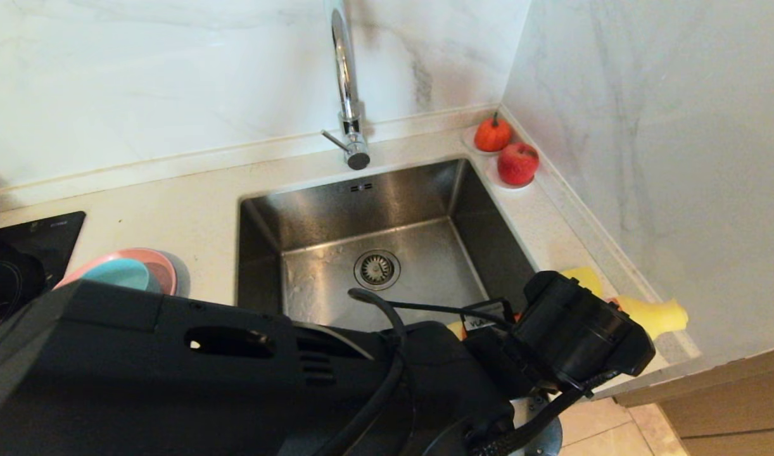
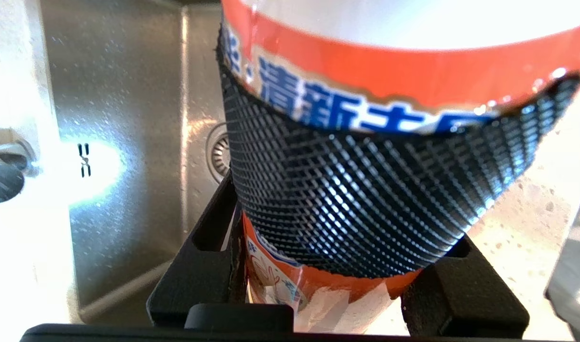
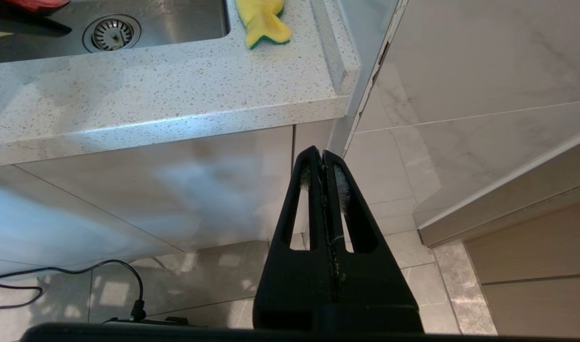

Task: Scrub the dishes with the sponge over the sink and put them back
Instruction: Squeeze it onto the sponge

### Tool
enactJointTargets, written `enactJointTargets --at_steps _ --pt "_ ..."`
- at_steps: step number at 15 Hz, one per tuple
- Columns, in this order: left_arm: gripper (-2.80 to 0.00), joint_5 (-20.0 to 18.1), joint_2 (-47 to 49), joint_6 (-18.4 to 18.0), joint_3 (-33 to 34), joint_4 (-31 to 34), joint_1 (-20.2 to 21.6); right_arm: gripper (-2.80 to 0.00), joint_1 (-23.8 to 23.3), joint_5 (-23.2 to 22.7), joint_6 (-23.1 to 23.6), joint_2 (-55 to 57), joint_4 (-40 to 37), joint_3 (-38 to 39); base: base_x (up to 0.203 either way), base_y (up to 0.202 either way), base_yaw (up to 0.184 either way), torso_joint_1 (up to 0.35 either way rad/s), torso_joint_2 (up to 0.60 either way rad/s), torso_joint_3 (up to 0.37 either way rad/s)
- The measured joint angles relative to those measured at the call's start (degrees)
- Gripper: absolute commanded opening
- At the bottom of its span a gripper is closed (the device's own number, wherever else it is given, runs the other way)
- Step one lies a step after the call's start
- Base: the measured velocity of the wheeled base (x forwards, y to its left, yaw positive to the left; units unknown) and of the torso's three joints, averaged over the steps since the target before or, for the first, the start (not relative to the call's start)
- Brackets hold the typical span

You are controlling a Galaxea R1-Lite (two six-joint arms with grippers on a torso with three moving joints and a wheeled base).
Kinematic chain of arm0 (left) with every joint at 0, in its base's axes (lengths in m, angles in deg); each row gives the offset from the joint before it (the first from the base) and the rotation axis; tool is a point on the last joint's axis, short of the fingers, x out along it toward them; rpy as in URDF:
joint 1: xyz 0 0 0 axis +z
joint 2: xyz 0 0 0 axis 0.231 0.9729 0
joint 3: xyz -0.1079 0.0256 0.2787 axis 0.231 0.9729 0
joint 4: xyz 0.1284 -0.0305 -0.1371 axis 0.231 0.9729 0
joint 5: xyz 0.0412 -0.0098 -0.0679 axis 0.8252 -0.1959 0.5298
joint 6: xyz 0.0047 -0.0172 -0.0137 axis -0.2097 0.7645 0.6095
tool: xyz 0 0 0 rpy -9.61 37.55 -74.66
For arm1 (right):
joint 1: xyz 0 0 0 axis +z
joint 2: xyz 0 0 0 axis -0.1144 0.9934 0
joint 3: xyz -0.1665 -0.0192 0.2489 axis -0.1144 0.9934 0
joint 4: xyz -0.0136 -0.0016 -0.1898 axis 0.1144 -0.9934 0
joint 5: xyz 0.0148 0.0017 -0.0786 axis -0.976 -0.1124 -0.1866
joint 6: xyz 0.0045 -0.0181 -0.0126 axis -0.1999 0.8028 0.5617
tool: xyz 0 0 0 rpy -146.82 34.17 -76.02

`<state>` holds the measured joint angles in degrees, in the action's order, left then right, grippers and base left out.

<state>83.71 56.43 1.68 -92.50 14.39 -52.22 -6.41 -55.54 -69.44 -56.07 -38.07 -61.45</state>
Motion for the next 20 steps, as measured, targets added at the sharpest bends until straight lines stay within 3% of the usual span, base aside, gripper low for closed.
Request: enactJointTargets --at_steps 3,9,13,20 --pt "-2.80 0.0 0.8 -0.7 -0.7 0.6 0.0 -2.80 0.0 0.0 0.0 0.0 0.0 0.0 0.000 0.000 0.000 0.000 0.00 0.000" --pt "-2.80 0.3 1.9 -0.7 -1.6 9.4 0.0 -2.80 0.0 0.0 0.0 0.0 0.0 0.0 0.000 0.000 0.000 0.000 0.00 0.000" --pt "-2.80 5.3 3.1 -0.1 -5.6 17.9 0.0 -2.80 0.0 0.0 0.0 0.0 0.0 0.0 0.000 0.000 0.000 0.000 0.00 0.000" --pt "-2.80 7.7 7.4 1.1 -14.0 20.0 0.0 -2.80 0.0 0.0 0.0 0.0 0.0 0.0 0.000 0.000 0.000 0.000 0.00 0.000"
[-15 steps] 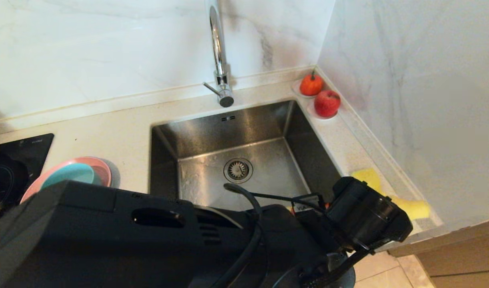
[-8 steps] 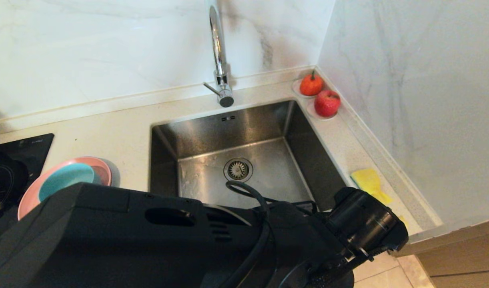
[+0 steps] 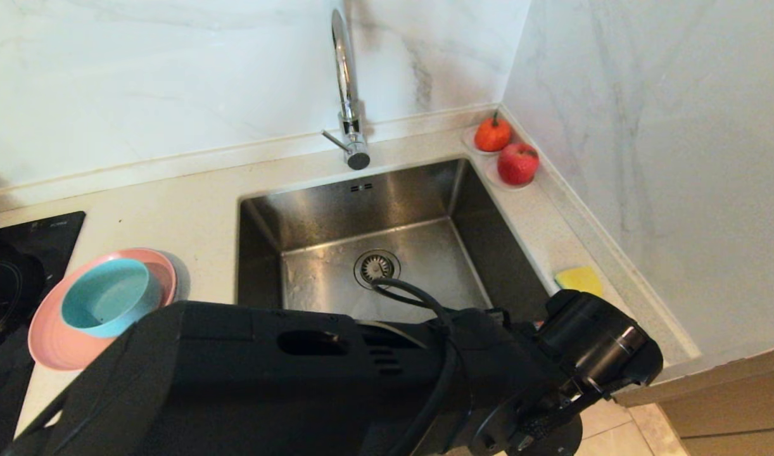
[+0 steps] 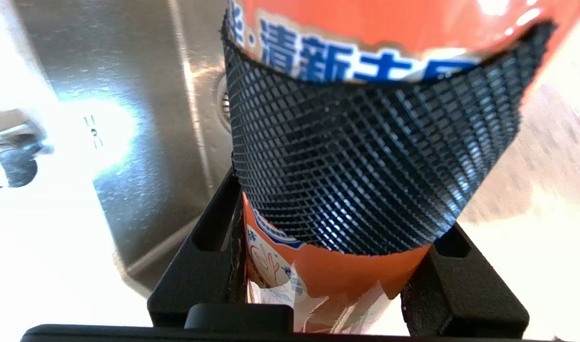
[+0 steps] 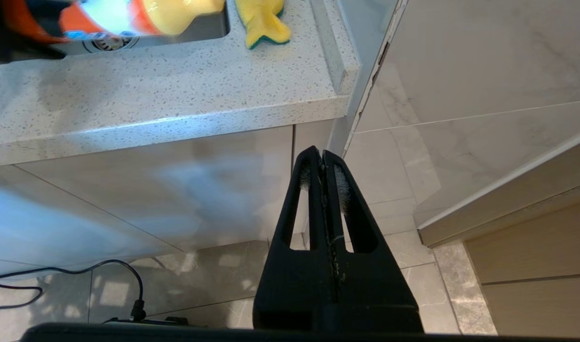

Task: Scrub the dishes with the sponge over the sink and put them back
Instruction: Squeeze it onto the sponge

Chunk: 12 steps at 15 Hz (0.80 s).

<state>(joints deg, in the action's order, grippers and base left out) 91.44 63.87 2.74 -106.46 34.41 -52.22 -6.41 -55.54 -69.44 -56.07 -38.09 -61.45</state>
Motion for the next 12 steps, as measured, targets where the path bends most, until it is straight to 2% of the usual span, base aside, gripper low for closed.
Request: enactJointTargets --at_steps 12 --pt "-2.80 7.7 4.8 0.3 -2.5 0.5 0.0 -2.80 0.0 0.0 0.0 0.0 0.0 0.0 0.000 0.000 0.000 0.000 0.00 0.000"
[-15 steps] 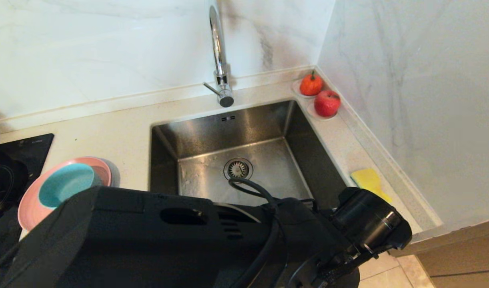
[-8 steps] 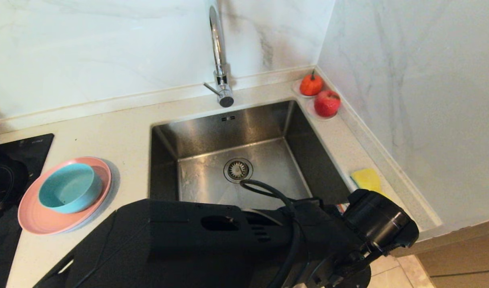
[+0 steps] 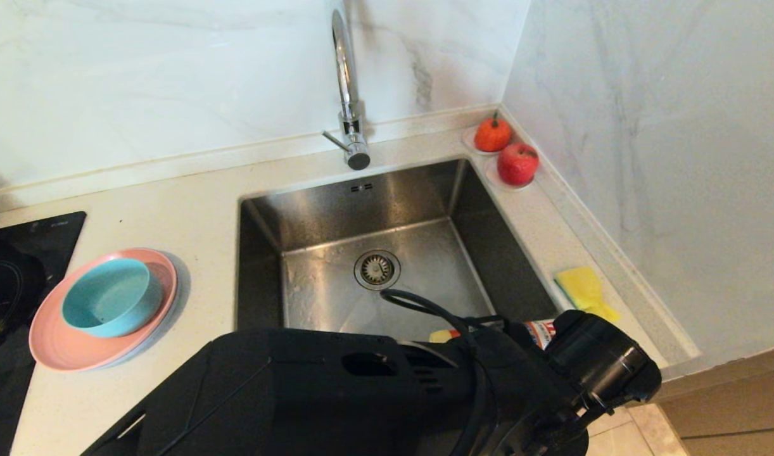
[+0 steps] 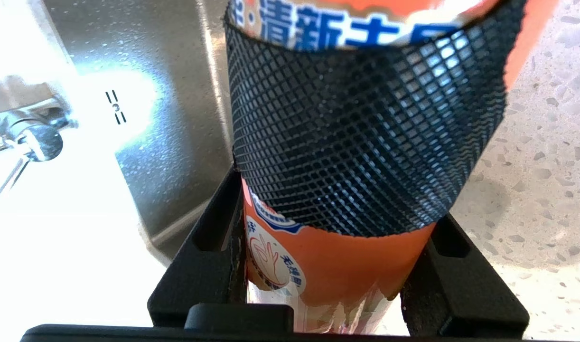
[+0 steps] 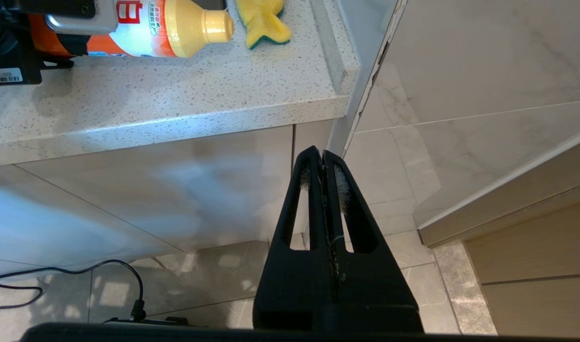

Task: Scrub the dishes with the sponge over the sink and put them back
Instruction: Squeeze it onto the sponge

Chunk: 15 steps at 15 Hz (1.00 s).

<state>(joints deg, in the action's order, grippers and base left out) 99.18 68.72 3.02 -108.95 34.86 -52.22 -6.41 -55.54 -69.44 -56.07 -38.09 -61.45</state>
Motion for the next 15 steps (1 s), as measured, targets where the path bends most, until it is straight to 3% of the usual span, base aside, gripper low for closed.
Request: enactJointTargets --at_steps 10,15 --pt "-2.80 4.4 1.9 1.3 -0.3 -6.3 -0.8 -2.80 0.0 0.0 0.0 0.0 0.0 0.0 0.000 0.000 0.000 0.000 0.00 0.000" --pt "-2.80 10.0 3.5 1.3 -0.3 -9.7 -0.9 -2.80 0.0 0.0 0.0 0.0 0.0 0.0 0.000 0.000 0.000 0.000 0.00 0.000"
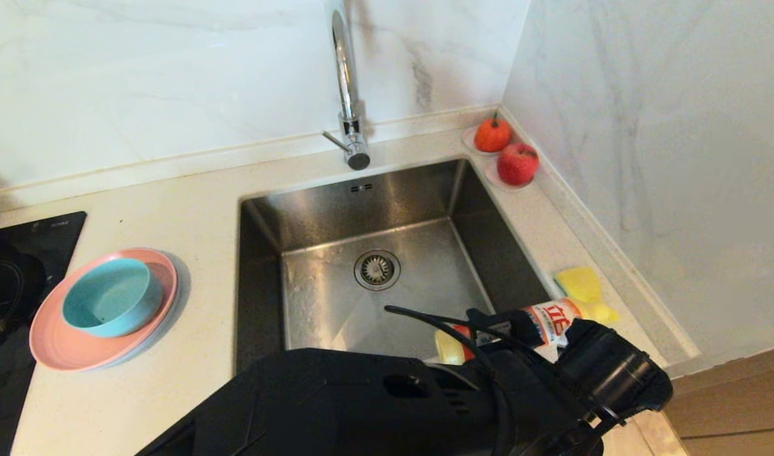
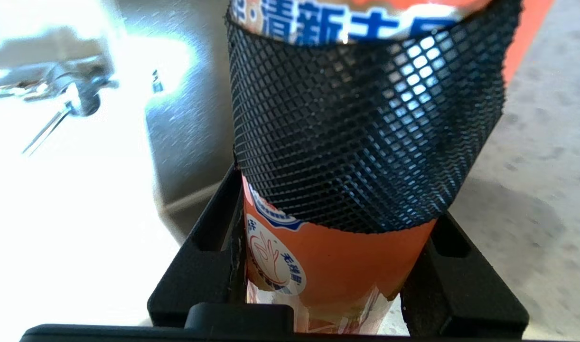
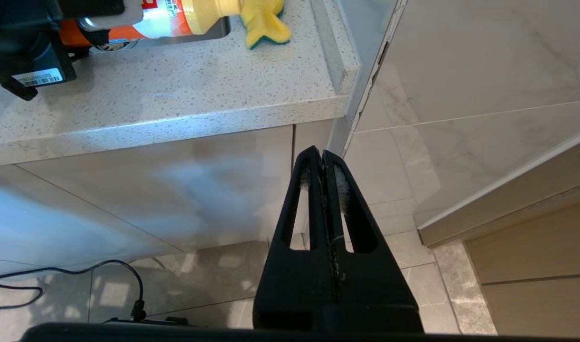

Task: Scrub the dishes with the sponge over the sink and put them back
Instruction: Squeeze it onto the sponge

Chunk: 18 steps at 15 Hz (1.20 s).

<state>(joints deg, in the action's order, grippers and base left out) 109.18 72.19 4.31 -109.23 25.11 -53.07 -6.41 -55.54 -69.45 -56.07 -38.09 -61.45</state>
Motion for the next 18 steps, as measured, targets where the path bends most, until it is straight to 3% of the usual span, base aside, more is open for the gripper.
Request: enactJointTargets --at_steps 7,13,18 --pt "-2.80 0.8 1.4 -1.2 -0.1 -2.0 0.0 -2.80 0.0 0.0 0.0 0.0 0.0 0.0 0.000 0.000 0.000 0.000 0.00 0.000" --pt "-2.80 0.0 2.0 -8.7 -0.3 -8.2 0.0 -2.80 0.0 0.0 0.0 0.0 0.0 0.0 0.000 0.000 0.000 0.000 0.00 0.000" --pt "-2.80 0.4 2.2 -8.8 -0.4 -7.8 0.0 -2.80 0.0 0.0 0.0 0.0 0.0 0.0 0.000 0.000 0.000 0.000 0.00 0.000"
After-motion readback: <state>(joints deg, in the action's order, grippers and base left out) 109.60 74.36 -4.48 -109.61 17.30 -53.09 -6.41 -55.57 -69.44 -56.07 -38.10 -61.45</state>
